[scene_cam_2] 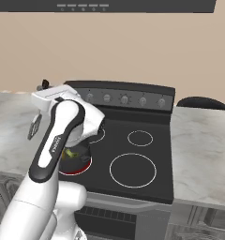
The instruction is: Put the broccoli and lemon in the pot. Retrieve the spatula and lightly stir the vegetables in the pot.
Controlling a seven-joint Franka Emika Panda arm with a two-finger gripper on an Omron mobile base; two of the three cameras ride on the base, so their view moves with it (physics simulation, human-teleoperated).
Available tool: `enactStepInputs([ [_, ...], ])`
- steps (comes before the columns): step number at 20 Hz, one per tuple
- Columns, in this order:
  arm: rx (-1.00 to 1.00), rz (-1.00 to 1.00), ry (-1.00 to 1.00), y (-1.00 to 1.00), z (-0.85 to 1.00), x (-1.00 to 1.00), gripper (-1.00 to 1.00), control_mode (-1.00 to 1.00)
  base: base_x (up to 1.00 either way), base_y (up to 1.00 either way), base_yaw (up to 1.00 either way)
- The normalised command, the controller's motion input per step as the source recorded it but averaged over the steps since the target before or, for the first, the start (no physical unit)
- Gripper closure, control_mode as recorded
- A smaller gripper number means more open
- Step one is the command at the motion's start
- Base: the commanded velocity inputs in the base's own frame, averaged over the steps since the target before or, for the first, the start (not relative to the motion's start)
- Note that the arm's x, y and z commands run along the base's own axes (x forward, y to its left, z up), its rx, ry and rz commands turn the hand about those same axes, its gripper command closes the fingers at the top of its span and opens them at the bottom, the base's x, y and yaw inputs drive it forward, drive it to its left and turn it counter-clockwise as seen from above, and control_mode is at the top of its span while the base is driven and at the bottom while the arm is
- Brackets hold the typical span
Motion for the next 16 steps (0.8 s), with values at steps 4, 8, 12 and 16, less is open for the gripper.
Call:
enactStepInputs([
  [4,-0.02,-0.02,0.0,-0.48,-0.05,-0.23,1.0,-1.0,0.0,0.0,0.0],
  [8,-0.13,-0.11,-0.03,-0.22,-0.2,-0.02,1.0,-1.0,0.0,0.0,0.0],
  [12,-0.22,-0.16,-0.09,-0.02,-0.31,0.04,1.0,-1.0,0.0,0.0,0.0],
  [16,-0.18,-0.16,-0.05,0.0,-0.31,0.09,1.0,-1.0,0.0,0.0,0.0],
])
